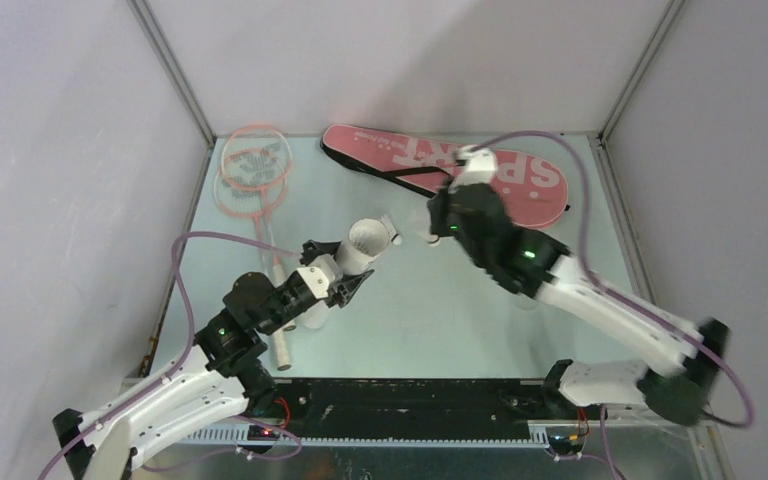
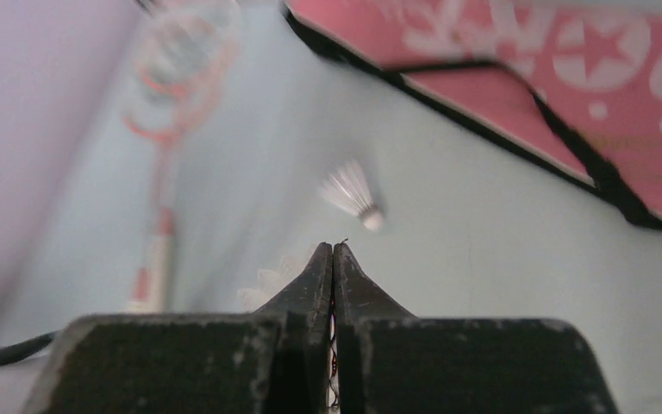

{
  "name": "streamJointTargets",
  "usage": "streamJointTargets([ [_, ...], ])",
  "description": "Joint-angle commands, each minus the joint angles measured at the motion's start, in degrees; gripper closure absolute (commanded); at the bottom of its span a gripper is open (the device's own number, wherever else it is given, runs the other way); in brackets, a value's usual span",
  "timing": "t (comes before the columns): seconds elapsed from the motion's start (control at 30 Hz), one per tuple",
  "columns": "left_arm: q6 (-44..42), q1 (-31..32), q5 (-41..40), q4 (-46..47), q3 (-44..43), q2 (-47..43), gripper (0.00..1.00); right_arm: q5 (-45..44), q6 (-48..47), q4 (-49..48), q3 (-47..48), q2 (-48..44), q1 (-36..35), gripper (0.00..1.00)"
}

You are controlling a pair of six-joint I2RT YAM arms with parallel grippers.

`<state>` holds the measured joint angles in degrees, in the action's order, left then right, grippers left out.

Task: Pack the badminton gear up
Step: Pick up the shuttlecock at the center of the board, then place the shuttlecock at the shuttle tube.

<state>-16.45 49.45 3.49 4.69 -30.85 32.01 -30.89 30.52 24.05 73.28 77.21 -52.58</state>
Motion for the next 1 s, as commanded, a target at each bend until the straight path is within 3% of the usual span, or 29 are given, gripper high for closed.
streamJointTargets([
  [0.0,0.3,0.1,3.4,5.2,-1.6,-0.1,0.69,8.7,-6.3,-23.6,-6.1,-15.6,1.1,1.0],
  [0.13,-0.1,0.1,4.9,5.9,-1.5,0.5,0.69,20.2,-6.6,-34.3,-7.8,-20.9,1.3,1.0],
  [0.37,0.1,0.1,6.9,6.0,-3.1,3.0,0.69,35.8,-1.5,-47.1,-7.7,-18.3,1.3,1.0],
  [0.6,1.4,0.2,7.9,7.3,-2.9,2.9,0.69,41.3,3.0,-45.3,-7.8,-12.7,0.3,1.0],
  [0.97,2.1,0.1,8.0,9.8,-1.7,1.8,0.69,38.9,-1.0,-38.1,-7.8,-10.3,-2.7,1.0],
])
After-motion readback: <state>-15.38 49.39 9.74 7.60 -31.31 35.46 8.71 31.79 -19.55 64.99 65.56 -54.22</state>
